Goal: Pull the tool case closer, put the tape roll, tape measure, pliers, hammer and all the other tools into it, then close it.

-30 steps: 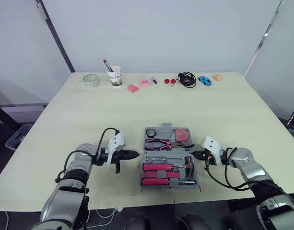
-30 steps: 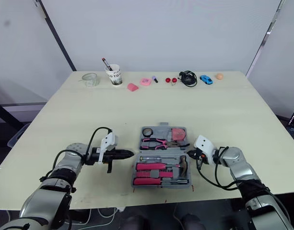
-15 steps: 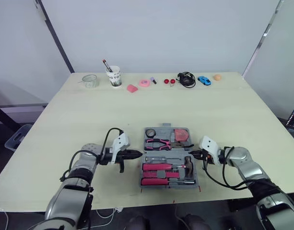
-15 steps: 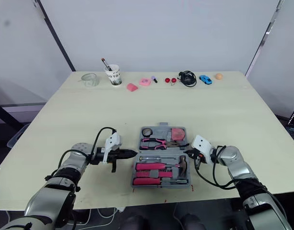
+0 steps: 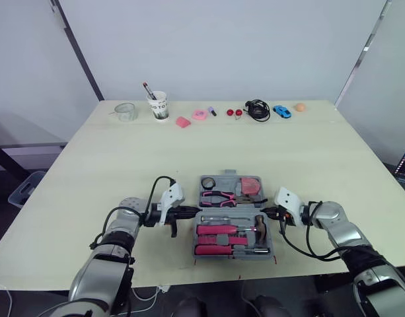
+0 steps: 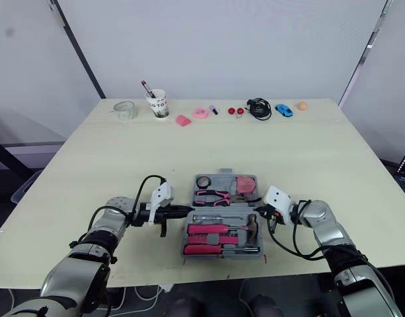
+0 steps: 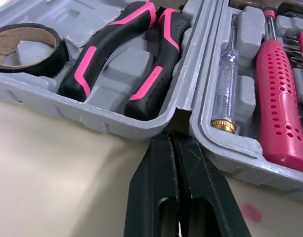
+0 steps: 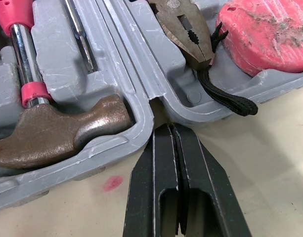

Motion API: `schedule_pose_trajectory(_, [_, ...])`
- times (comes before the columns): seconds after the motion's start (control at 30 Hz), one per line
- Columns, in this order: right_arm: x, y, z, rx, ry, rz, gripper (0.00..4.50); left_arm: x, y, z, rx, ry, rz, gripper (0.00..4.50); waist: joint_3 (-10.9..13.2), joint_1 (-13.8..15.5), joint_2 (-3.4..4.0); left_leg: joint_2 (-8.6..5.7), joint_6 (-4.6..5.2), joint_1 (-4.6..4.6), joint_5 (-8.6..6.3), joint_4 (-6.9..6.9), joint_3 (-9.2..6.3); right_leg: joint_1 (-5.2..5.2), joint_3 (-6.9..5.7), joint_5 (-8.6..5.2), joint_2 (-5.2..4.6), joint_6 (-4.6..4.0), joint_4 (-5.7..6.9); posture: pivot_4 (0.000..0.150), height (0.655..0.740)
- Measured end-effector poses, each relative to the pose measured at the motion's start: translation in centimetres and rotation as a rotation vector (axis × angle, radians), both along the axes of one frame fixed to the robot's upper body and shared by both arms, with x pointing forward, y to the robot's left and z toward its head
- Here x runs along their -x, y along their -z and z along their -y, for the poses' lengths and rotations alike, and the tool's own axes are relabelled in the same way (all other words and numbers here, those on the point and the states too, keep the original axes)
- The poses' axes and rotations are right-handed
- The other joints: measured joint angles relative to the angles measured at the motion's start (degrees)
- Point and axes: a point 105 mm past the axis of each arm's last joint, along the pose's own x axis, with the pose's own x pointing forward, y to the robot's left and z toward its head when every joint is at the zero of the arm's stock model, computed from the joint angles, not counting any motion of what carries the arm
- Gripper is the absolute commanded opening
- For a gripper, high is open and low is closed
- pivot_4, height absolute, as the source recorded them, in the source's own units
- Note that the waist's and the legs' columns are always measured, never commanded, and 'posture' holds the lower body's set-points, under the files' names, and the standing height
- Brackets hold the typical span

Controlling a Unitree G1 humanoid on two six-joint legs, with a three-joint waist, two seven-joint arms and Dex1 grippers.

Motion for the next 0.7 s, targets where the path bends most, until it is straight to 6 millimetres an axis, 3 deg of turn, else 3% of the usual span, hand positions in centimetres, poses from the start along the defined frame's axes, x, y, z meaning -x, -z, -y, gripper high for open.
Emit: schedule_pose_trajectory(0.7, [1.3, 0.2, -0.1, 0.007, -0.061, -0.034, 0.0, 1.2, 0.5, 0.6, 0.017, 0.058, -0.029, 0.08, 0.0, 0.0, 0.01, 0.0, 0.0, -0.02, 0.0, 0.0, -0.02, 0.0, -0.01, -0.01, 0.0, -0.01, -0.02, 0.15, 0.74])
